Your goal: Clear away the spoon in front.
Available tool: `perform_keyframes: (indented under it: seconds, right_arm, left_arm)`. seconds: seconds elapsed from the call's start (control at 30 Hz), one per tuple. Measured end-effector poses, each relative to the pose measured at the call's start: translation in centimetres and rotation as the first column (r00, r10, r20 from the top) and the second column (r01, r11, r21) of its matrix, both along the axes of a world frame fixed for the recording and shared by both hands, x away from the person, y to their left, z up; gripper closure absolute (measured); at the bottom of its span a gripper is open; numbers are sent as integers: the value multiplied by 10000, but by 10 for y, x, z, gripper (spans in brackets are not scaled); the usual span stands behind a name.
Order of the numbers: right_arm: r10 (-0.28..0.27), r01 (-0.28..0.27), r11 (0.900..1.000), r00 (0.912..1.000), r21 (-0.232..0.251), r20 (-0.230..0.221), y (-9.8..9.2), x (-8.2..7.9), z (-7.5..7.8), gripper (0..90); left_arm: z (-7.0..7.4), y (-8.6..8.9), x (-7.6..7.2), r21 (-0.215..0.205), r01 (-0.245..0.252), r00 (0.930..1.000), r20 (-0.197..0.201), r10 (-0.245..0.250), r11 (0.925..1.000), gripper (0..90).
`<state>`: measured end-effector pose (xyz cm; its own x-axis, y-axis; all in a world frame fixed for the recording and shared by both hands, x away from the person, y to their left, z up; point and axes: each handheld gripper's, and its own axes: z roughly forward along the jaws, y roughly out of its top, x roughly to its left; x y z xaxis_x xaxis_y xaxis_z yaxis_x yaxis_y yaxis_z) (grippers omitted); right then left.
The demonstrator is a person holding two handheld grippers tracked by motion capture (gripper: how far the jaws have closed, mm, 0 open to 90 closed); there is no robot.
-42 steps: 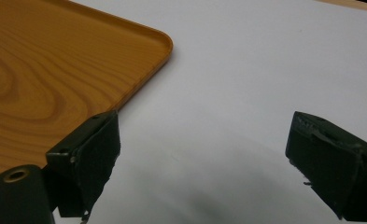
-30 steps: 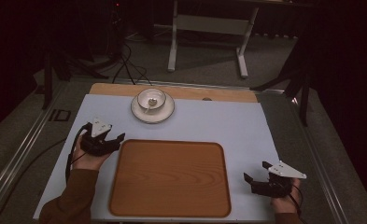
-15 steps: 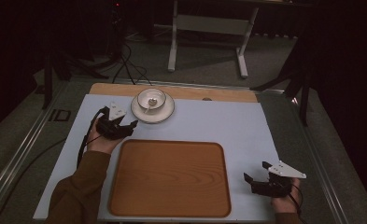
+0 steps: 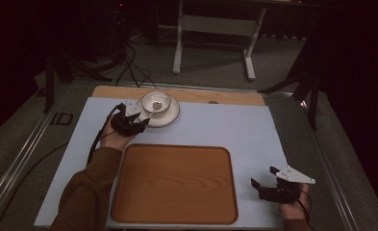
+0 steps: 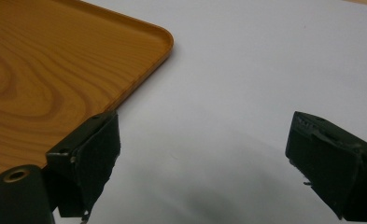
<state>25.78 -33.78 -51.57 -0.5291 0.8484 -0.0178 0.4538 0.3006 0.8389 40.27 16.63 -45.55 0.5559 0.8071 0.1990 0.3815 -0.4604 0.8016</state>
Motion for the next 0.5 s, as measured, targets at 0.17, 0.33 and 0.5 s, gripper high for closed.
perform_keyframes:
  seconds: [0.17, 0.33, 0.5]
  right_arm:
    - [-34, 34, 10000, 10000, 62, -4, -1, 0, 0, 101]
    - [-61, 60, 9999, 10000, 105, 19, -3, 0, 0, 101]
    - [-69, 69, 9999, 10000, 140, 29, -3, 0, 0, 101]
  left_arm:
    - [-7, -15, 13, 564, 49, 9999, -103, -43, 9984, 586]
    - [-10, -25, 22, 1235, -49, 10000, -1, 50, 9923, 678]
    - [-8, -29, 23, 1843, -381, 9991, 264, 338, 9821, 805]
